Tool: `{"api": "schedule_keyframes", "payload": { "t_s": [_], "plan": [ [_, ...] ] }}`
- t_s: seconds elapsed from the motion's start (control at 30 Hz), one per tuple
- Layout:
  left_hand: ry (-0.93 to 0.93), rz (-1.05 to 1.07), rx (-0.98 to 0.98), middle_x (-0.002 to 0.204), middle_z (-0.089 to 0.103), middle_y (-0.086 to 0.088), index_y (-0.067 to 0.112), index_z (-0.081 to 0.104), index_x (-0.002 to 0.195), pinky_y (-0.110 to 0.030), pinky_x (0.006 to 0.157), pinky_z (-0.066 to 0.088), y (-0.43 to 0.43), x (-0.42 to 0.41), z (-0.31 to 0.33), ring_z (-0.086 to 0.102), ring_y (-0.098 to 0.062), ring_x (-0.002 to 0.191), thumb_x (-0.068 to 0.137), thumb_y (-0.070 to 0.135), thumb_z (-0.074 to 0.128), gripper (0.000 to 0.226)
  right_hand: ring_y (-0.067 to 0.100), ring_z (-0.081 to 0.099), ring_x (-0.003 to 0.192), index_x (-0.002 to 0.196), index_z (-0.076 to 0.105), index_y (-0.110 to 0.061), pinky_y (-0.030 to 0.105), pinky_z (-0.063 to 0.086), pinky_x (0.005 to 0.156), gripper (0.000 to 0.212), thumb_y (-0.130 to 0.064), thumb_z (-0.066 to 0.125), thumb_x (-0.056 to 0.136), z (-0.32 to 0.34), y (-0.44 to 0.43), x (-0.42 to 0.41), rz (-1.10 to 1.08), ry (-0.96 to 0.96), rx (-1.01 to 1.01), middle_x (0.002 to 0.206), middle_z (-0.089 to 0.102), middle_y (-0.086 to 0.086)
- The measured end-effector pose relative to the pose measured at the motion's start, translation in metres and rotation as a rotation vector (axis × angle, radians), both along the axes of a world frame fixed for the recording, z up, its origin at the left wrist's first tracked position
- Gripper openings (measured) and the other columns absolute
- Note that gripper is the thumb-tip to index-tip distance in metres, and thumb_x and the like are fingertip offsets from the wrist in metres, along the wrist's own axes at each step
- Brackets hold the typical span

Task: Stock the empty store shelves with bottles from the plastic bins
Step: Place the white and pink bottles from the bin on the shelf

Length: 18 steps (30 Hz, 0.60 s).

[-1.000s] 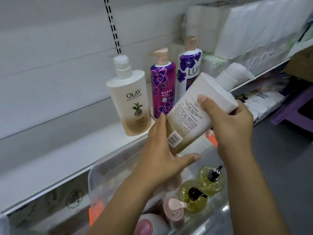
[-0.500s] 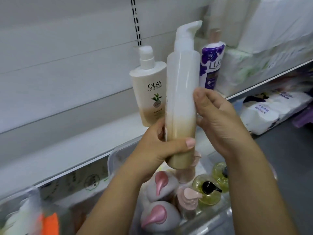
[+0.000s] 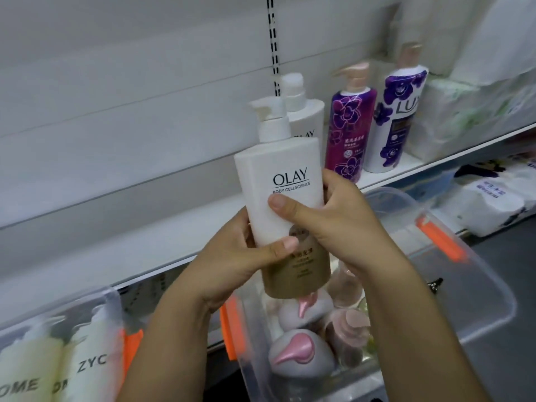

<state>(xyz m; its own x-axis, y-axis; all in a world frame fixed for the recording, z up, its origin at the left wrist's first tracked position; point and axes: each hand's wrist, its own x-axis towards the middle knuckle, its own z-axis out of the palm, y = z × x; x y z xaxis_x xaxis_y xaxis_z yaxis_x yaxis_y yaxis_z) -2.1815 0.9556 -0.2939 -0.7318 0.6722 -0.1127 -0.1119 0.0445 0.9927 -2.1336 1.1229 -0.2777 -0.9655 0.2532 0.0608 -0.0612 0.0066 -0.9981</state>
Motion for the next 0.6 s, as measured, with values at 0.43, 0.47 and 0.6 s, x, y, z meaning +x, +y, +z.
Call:
{"api": "schedule_keyframes", "payload": {
  "t_s": [0.43,0.47,0.6],
  "plan": [
    [0.104,0.537,0.267,0.119,0.071,-0.007,0.008,0.057,0.130,-0.031,0.089,0.054,-0.021,-0.043,-0.011,0.068,-0.019,0.112,0.081,0.007,0.077,0.053,0.000,0.048,0.132,0.134,0.059,-0.037,0.031,0.040,0.110,0.052,-0.062,0.060,0.088,-0.053,-0.011,-0.017,-0.031,-0.174,0.371,0.136,0.059,-0.022],
    [0.121,0.559,0.258,0.119,0.072,-0.005,0.008,0.056,0.130,-0.026,0.086,0.055,-0.022,-0.047,-0.012,0.068,-0.017,0.111,0.083,0.004,0.077,0.051,0.002,0.046,0.134,0.135,0.057,-0.038,0.029,0.039,0.108,0.052,-0.061,0.059,0.089,-0.058,-0.010,-0.018,-0.020,-0.203,0.402,0.139,0.057,-0.021],
    [0.158,0.615,0.198,0.115,0.074,-0.001,0.009,0.056,0.130,-0.018,0.076,0.056,-0.021,-0.059,-0.020,0.071,-0.012,0.104,0.086,0.001,0.073,0.048,0.005,0.038,0.141,0.145,0.048,-0.036,0.023,0.032,0.108,0.058,-0.056,0.061,0.092,-0.065,-0.012,-0.021,0.048,-0.271,0.492,0.151,0.047,-0.017]
  ]
}}
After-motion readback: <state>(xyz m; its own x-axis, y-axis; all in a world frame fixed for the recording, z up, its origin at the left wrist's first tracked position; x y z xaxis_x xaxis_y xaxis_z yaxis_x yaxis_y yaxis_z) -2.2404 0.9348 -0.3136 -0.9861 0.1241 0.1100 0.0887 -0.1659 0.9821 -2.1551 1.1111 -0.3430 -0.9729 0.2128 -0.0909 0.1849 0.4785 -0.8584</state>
